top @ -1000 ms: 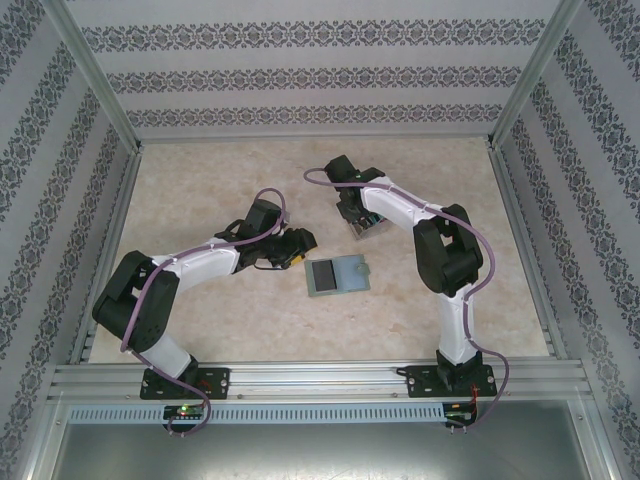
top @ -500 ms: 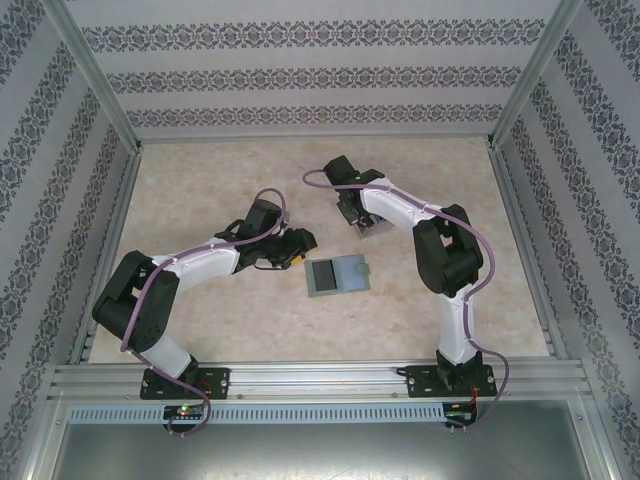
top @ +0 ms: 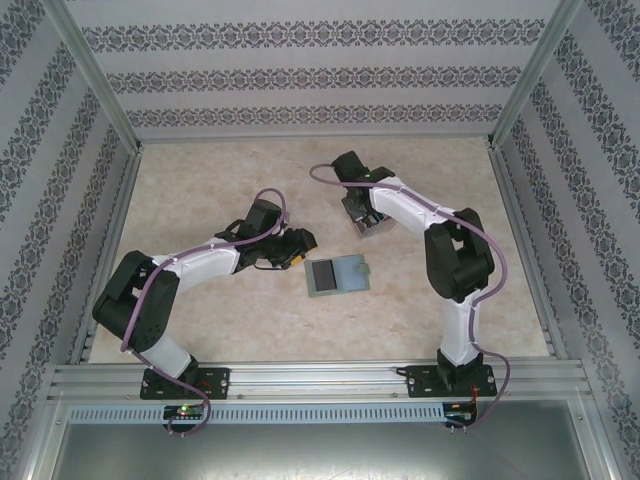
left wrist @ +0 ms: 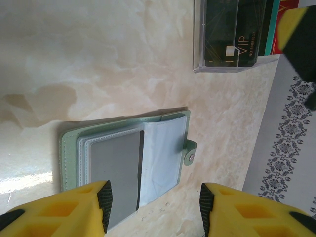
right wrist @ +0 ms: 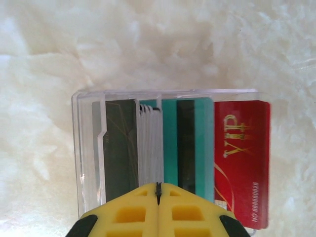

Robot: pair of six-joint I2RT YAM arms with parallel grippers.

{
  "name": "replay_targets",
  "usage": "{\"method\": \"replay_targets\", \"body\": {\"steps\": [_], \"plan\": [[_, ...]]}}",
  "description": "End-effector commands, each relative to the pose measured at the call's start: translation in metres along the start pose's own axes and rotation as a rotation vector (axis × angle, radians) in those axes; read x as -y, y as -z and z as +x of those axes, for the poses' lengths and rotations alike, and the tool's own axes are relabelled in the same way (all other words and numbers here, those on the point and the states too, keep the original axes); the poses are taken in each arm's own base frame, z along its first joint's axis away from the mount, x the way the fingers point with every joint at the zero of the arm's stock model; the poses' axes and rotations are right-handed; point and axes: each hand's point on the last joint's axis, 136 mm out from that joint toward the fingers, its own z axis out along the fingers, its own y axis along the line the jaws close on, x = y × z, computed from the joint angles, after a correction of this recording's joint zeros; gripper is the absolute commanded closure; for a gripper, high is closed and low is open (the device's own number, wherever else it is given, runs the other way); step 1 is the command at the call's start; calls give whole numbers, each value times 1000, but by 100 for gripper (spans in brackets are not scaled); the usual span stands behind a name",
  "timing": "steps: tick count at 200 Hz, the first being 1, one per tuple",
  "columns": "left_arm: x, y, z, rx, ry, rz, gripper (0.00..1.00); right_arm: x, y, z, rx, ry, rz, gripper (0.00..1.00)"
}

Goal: Put the credit cards into the card holder

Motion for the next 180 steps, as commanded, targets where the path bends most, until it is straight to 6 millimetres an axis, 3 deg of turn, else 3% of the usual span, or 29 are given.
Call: {"method": "replay_targets", "body": {"steps": [1, 21, 37, 50, 59, 85, 103, 119, 137, 180], "plan": [[4, -3, -2, -7, -10, 16, 48, 6, 17, -5, 32, -70, -64, 100], [5, -3, -3, -4, -9, 19, 48, 14, 19, -6, 37, -98, -62, 100], [7, -2, -4, -4, -12, 23, 47, 37, 17, -4, 21, -146, -11, 98], [9, -2, -5, -2, -24, 23, 47, 53, 15, -2, 15, -221, -60, 84], [14, -3, -9, 2, -37, 24, 46, 51, 12, -3, 18, -259, -156, 76], [35, -15, -26, -4, -85, 21, 45, 48, 3, -9, 6, -354, -332, 69], [52, -25, -41, 3, -102, 38, 44, 60, -7, -9, -18, -377, -281, 63], [63, -37, -52, -7, -116, 46, 44, 76, -15, -12, -11, -385, -201, 48], [72, -50, -60, -19, -119, 61, 44, 70, -24, -18, -21, -424, -315, 43], [76, -66, -71, -30, -121, 57, 44, 36, -45, -16, -99, -474, -574, 44]]}}
